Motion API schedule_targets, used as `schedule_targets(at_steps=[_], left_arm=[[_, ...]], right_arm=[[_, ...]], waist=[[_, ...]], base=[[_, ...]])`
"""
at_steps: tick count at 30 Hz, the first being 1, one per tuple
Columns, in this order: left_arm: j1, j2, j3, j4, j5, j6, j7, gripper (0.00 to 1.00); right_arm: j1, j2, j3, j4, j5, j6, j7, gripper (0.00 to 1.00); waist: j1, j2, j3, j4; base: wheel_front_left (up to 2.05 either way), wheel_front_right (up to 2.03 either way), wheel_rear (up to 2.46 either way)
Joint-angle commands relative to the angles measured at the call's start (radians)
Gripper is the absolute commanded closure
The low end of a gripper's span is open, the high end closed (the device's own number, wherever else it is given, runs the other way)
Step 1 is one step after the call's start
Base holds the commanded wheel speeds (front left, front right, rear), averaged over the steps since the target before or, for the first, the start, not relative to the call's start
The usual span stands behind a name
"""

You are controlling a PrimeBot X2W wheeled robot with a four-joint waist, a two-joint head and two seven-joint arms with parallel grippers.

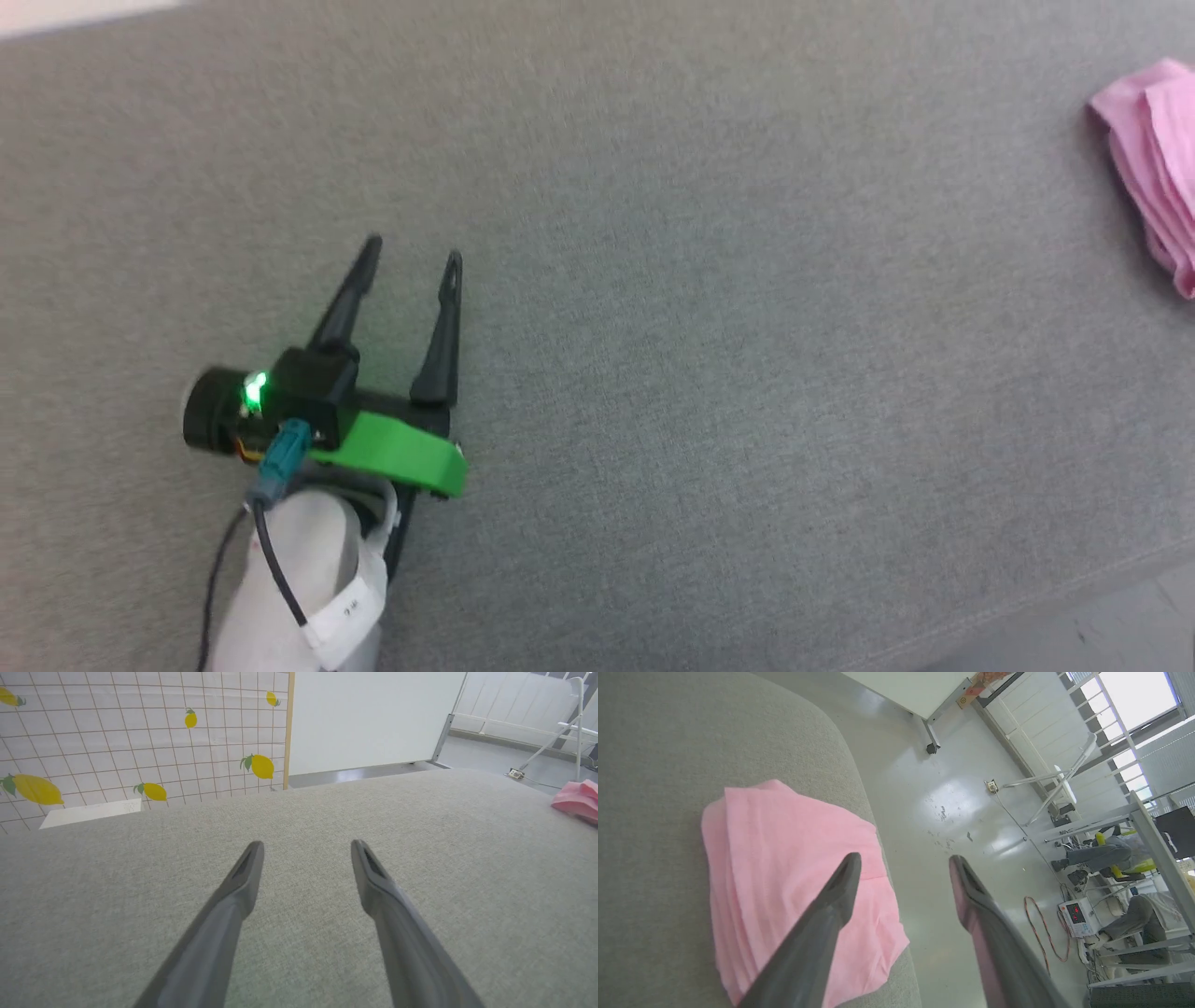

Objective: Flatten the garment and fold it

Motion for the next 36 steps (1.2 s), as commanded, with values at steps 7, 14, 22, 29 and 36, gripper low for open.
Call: schedule_targets(at_steps=[7, 14, 22, 29, 36], left_arm=[[0.090, -0.041, 0.033, 0.016, -0.062, 0.018, -0.012, 0.00], [0.147, -0.062, 0.035, 0.031, -0.086, 0.019, -0.012, 0.00], [0.180, -0.070, 0.016, 0.056, -0.119, 0.017, -0.012, 0.00], [0.213, -0.072, 0.006, 0.065, -0.138, 0.022, -0.012, 0.00], [0.263, -0.072, -0.010, 0.067, -0.149, 0.033, -0.012, 0.00]], right_arm=[[0.122, 0.084, 0.073, -0.065, 0.230, -0.002, -0.166, 0.00], [0.354, 0.117, 0.195, -0.309, 0.506, -0.002, -0.190, 0.00], [0.666, 0.227, 0.191, -0.684, 0.615, -0.002, -0.168, 0.00], [0.825, 0.338, 0.226, -0.838, 0.616, -0.002, -0.153, 0.00], [0.926, 0.384, 0.261, -0.887, 0.586, -0.002, -0.143, 0.00]], waist=[[0.0000, 0.0000, -0.258, 0.132], [0.0000, 0.0000, -0.346, 0.236], [0.0000, 0.0000, -0.406, 0.330], [0.0000, 0.0000, -0.447, 0.349], [0.0000, 0.0000, -0.485, 0.352]], base=[[0.00, 0.00, 0.00], [0.00, 0.00, 0.00], [0.00, 0.00, 0.00], [0.00, 0.00, 0.00], [0.00, 0.00, 0.00]])
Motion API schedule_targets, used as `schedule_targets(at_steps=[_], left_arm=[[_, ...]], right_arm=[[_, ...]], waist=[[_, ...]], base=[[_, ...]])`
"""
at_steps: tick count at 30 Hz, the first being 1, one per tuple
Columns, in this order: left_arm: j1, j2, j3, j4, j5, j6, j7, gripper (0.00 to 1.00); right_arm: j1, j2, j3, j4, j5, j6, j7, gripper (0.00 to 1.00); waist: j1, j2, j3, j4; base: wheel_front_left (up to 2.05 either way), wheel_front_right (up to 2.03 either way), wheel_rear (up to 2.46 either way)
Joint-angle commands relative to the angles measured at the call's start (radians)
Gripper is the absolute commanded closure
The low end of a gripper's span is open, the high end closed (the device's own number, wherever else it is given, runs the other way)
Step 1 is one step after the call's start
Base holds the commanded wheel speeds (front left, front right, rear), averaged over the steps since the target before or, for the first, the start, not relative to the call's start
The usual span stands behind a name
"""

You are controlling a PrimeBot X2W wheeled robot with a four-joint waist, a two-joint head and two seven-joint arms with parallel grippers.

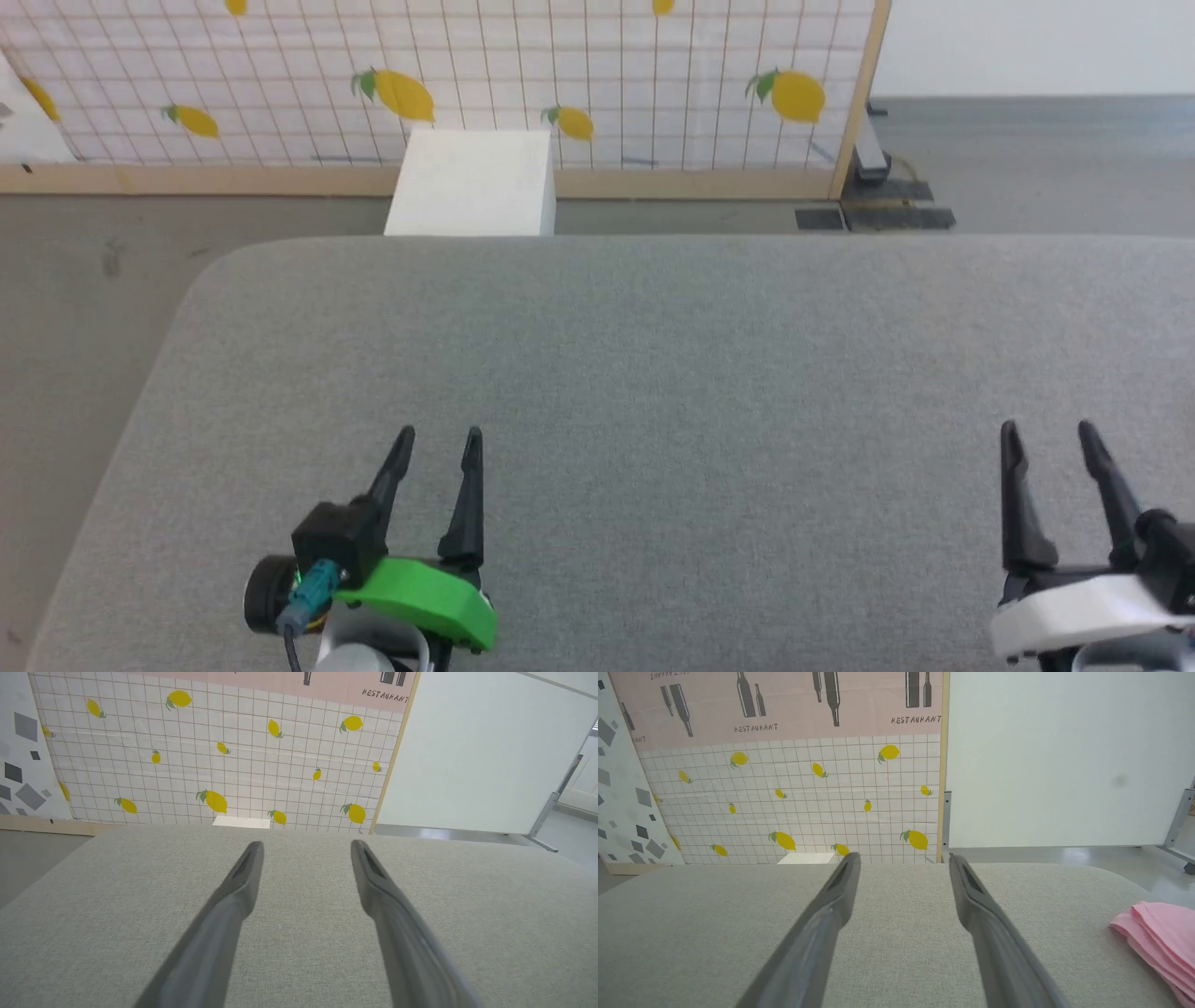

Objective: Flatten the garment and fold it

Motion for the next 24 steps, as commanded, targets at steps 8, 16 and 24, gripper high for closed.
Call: schedule_targets(at_steps=[8, 16, 24], left_arm=[[0.081, -0.003, 0.003, -0.010, -0.013, 0.018, -0.005, 0.00], [0.111, -0.003, 0.000, -0.026, -0.010, 0.026, -0.005, 0.00], [0.112, -0.003, -0.002, -0.035, -0.024, 0.037, -0.005, 0.00]], right_arm=[[0.076, 0.012, 0.017, 0.000, -0.019, -0.002, 0.002, 0.00], [0.098, 0.012, 0.028, 0.026, -0.013, -0.002, -0.003, 0.00], [0.097, 0.012, 0.035, 0.029, -0.010, -0.002, -0.003, 0.00]], waist=[[0.0001, 0.0000, -0.058, 0.009], [0.0001, 0.0000, -0.066, 0.017], [0.0001, 0.0000, -0.058, 0.013]], base=[[0.00, 0.00, 0.00], [0.00, 0.00, 0.00], [0.00, 0.00, 0.00]])
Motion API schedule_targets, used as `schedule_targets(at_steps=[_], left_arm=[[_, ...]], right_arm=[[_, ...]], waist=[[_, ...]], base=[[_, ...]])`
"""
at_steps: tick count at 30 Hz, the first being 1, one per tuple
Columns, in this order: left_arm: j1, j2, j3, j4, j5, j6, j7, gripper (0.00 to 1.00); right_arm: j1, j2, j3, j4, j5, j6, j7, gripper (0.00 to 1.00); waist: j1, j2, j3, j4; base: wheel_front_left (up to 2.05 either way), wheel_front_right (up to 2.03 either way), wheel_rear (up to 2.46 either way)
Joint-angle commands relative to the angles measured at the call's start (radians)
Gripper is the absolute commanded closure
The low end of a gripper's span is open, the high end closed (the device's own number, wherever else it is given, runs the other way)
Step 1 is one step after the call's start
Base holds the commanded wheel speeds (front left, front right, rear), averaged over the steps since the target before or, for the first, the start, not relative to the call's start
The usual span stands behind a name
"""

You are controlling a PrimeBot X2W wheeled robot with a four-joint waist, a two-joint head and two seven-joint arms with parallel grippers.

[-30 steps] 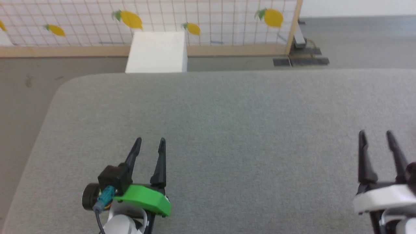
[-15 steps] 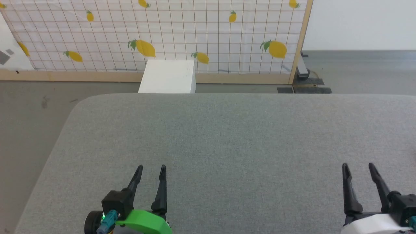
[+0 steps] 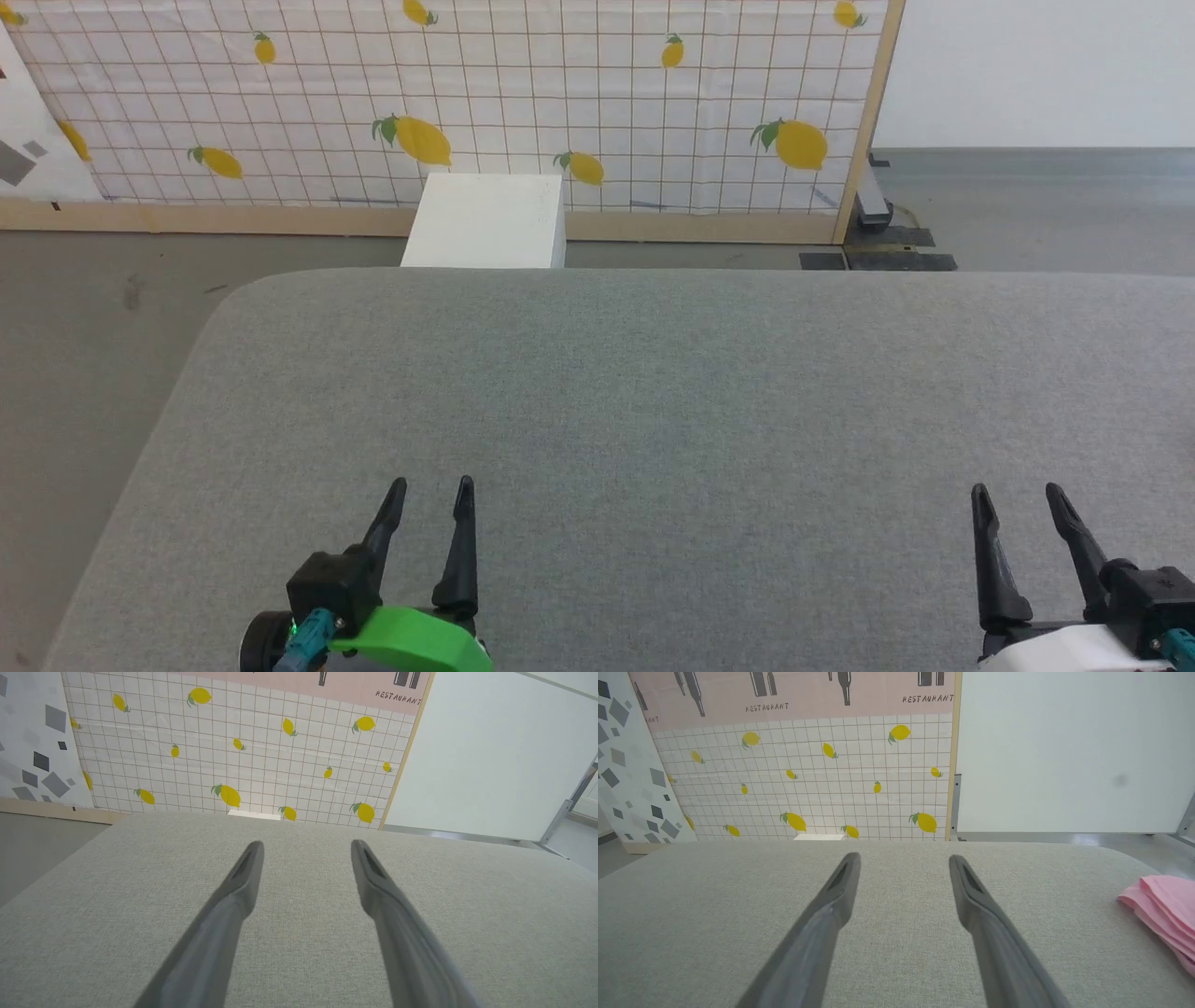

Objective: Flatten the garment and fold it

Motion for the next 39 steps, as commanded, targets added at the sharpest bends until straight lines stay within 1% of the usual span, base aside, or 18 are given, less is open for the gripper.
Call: schedule_targets(at_steps=[1, 5, 6, 19, 39], left_arm=[[0.013, -0.003, 0.000, -0.004, -0.010, 0.007, -0.005, 0.00], [0.011, -0.003, 0.001, -0.004, -0.017, 0.007, -0.005, 0.00], [0.000, 0.000, 0.001, 0.000, -0.017, 0.003, 0.000, 1.00], [-0.001, 0.000, 0.001, 0.000, -0.016, 0.003, 0.001, 1.00], [-0.007, 0.000, 0.028, -0.023, 0.026, 0.005, 0.041, 1.00]], right_arm=[[0.011, 0.002, 0.004, 0.002, 0.008, -0.002, -0.005, 0.00], [0.010, 0.002, 0.005, 0.005, 0.012, -0.002, -0.005, 0.00], [0.000, 0.000, 0.003, 0.003, 0.007, 0.000, 0.000, 1.00], [0.000, 0.000, 0.002, 0.003, 0.007, 0.000, 0.002, 1.00], [-0.025, 0.000, 0.022, -0.003, -0.007, 0.000, 0.032, 1.00]], waist=[[0.0001, -0.0001, 0.003, -0.001], [0.0001, -0.0001, 0.006, -0.002], [0.0001, -0.0001, 0.006, -0.002], [0.0001, -0.0001, 0.007, -0.003], [0.0001, -0.0001, 0.019, -0.005]], base=[[0.00, 0.00, 0.00], [0.00, 0.00, 0.00], [0.00, 0.00, 0.00], [0.00, 0.00, 0.00], [0.00, 0.00, 0.00]])
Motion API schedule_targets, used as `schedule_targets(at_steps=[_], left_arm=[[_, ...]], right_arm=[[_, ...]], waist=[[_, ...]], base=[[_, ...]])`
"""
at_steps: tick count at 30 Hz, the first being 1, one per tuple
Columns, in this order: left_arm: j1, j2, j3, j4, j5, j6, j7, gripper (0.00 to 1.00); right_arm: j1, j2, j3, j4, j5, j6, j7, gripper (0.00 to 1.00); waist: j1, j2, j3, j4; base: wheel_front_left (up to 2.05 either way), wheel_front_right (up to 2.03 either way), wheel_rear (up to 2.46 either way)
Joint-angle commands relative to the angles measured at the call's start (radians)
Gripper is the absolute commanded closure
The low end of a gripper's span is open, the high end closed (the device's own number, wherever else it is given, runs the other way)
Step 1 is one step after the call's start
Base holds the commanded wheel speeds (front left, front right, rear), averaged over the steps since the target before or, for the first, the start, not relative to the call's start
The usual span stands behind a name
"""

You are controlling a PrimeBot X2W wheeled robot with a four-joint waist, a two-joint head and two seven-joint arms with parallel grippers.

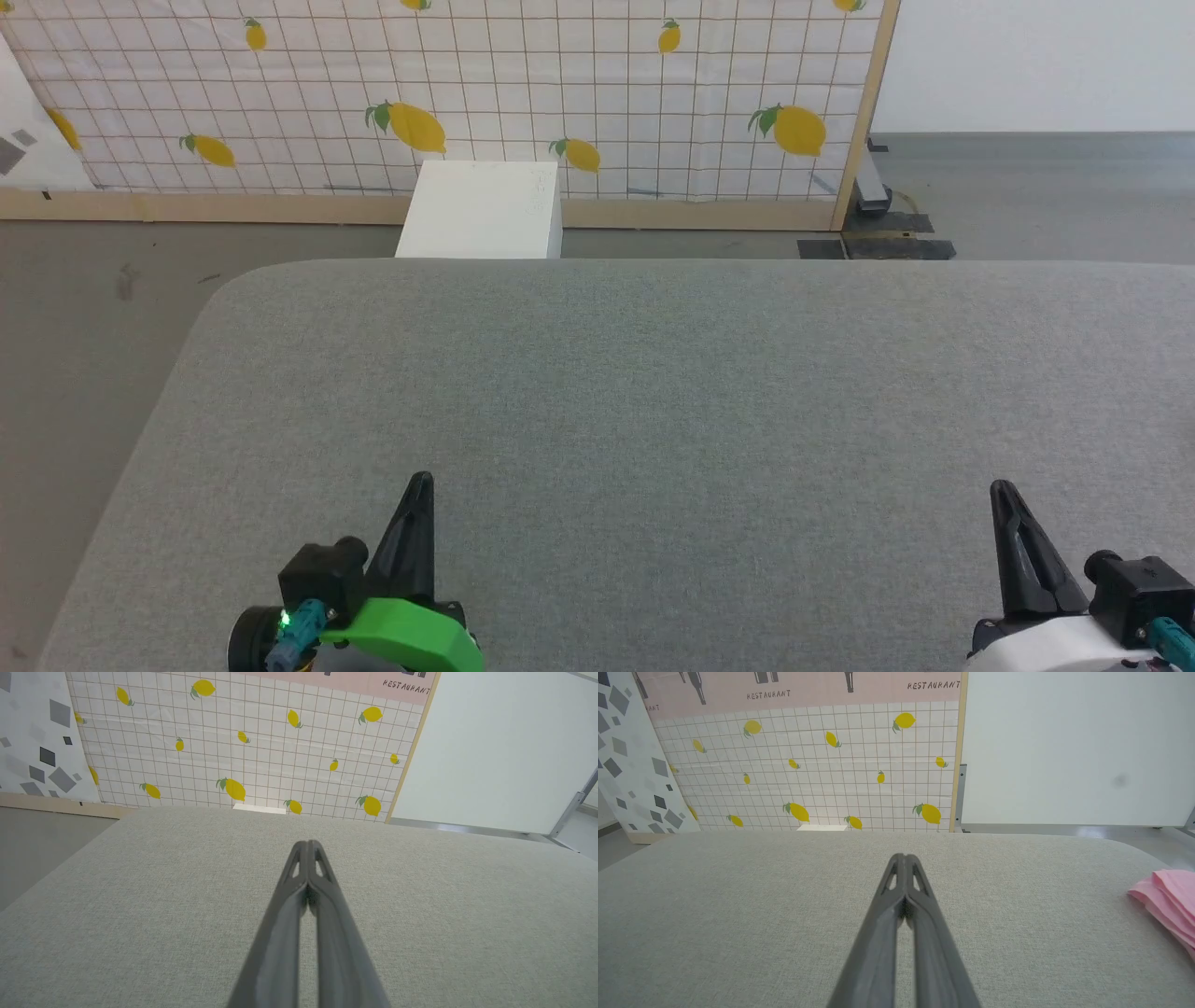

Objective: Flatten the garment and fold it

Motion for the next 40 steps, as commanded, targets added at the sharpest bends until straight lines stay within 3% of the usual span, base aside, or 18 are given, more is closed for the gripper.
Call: schedule_targets(at_steps=[1, 40], left_arm=[[-0.005, 0.000, 0.006, -0.006, 0.010, 0.003, 0.006, 1.00], [-0.016, -0.001, 0.059, -0.052, 0.092, 0.008, 0.085, 1.00]], right_arm=[[-0.016, 0.000, 0.004, -0.003, -0.005, 0.000, 0.007, 1.00], [-0.063, 0.001, 0.043, -0.014, -0.033, -0.001, 0.065, 1.00]], waist=[[0.0000, 0.0000, 0.001, 0.000], [0.0000, 0.0000, 0.025, -0.005]], base=[[0.00, 0.00, 0.00], [0.00, 0.00, 0.00]])
